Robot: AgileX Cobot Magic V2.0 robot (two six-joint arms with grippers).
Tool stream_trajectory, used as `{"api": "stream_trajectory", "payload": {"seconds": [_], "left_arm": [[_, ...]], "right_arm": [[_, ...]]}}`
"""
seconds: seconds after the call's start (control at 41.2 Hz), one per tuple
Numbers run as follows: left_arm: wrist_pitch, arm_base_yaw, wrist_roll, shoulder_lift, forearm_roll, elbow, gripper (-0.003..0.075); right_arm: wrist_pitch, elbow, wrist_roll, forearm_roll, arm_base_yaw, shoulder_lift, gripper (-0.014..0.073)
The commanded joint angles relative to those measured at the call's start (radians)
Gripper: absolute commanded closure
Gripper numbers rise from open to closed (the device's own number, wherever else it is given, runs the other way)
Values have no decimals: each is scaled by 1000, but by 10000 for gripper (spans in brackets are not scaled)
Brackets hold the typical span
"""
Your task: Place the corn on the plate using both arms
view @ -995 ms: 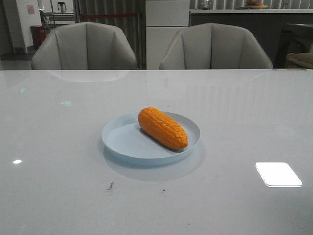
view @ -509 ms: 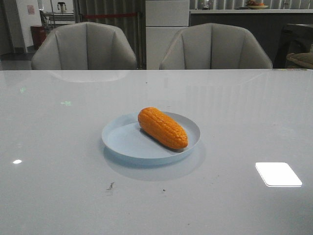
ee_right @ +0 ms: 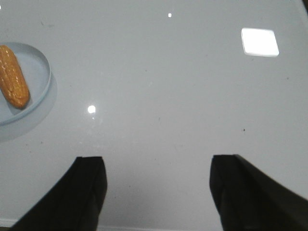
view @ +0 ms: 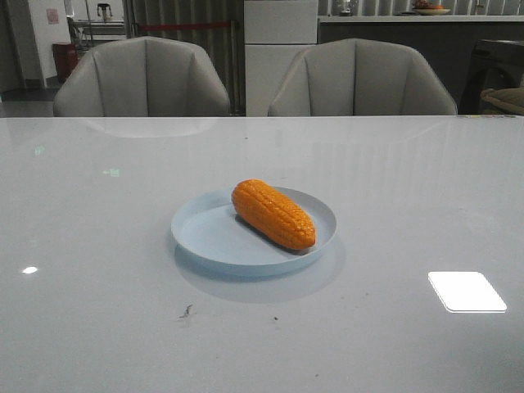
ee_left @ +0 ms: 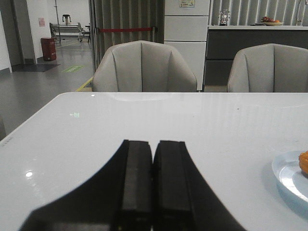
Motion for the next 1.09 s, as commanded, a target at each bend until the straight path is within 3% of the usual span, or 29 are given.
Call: {"api": "stream_trajectory", "payload": {"seconds": [0.0,0.291,0.461,0.752,0.849,1.068], "left_arm": [[-76,3,-2,-19,-10,38,632],[-76,3,-2,-19,-10,38,632],[-76,3,-2,-19,-10,38,632],[-76,3,-2,-17,-10,38,632],[-76,3,-2,-17,-10,38,632],[-76,3,-2,-17,-10,38,632]], "right_arm": [[-79,-13,-1,0,2,-98,34],[-170,53,-1,0,32,-398,54],[-361,150,-1,0,32,-501,226],[-756,373,-1,0,34,-498,535],[-826,451,-1,0,34,-498,536],[-829,585,-1,0,37,-498,536]]}}
